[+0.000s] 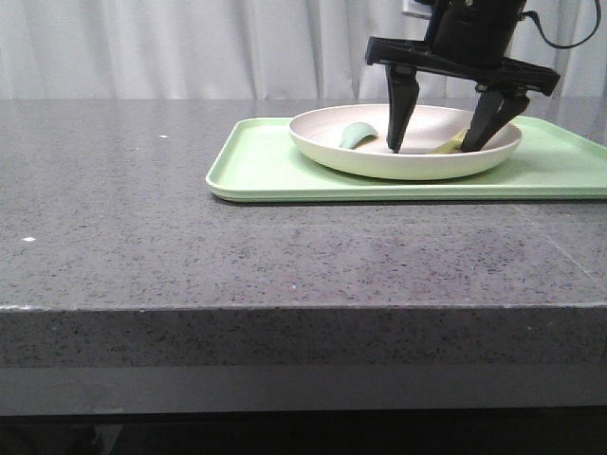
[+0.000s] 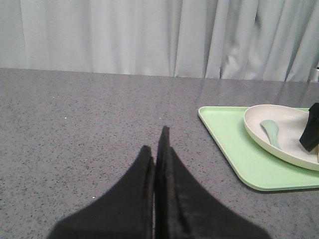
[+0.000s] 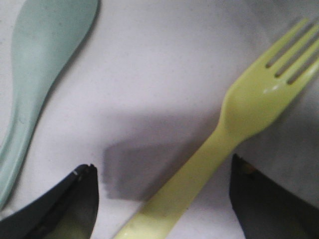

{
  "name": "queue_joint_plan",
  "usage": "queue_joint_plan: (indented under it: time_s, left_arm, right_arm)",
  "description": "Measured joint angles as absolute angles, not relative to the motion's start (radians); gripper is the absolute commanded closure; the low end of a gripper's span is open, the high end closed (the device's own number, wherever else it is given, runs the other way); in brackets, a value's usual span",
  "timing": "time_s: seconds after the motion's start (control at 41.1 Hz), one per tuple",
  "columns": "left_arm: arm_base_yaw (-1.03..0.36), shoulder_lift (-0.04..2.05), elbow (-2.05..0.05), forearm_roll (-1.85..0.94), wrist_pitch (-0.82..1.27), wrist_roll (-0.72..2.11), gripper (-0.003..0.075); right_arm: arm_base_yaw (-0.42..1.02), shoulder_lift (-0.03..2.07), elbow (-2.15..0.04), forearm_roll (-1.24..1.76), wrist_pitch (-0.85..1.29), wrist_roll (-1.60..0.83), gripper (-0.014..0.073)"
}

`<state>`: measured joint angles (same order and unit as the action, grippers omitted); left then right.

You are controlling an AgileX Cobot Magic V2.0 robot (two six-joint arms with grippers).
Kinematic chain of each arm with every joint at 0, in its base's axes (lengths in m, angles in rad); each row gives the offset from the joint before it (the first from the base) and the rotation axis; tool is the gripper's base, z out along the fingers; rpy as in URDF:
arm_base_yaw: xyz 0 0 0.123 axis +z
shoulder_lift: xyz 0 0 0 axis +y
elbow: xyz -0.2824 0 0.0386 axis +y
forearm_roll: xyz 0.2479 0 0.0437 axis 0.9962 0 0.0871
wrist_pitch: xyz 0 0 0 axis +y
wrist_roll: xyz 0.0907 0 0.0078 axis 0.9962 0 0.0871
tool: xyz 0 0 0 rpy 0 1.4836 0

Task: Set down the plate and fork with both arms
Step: 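Lower the right gripper onto the yellow fork on the plate and grasp, then lift the yellow fork and carry it beside the plate with right gripper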

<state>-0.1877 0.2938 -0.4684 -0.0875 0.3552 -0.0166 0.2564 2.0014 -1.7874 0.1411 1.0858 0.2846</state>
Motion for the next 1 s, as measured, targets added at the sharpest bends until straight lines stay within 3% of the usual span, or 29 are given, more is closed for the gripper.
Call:
queue_joint_plan:
  time_s: [0.097,0.17,0.341,0.462,0.827,0.997]
  left_arm:
    - [-0.188,0.294,-0.468,-0.087,0.355,-0.017,0.0738]
    - [-0.188,0.294,-0.468,-0.087,0.355,-0.017,0.0738]
    - [-0.188,0.294,-0.468,-0.087,0.355,-0.017,0.0738]
    - [-0.188,0.294,-0.468,-0.087,0.355,-0.017,0.0738]
    - [-0.188,0.294,-0.468,-0.087,0.355,-0.017,0.0738]
    - [-0.188,0.294,-0.465,-0.087,0.355,-0.017,0.0738]
  right_arm:
    - [0.256,2.003,-1.789,0.141,1.086,0.285,0.0046]
    - [0.256,2.003,-1.790,0.139,1.086,0.285,0.0129]
    - [0.256,2.009,-1.791,0.137,1.086,0.286,0.0498]
    - [0.256,2.009,-1.791,0.139,1.086,0.286,0.0646]
    - [0.244,1.980,-1.847,0.139,1.095,0.284,0.0659]
    - [0.166,1.907,-1.869,0.114,1.137,0.241,0.0659]
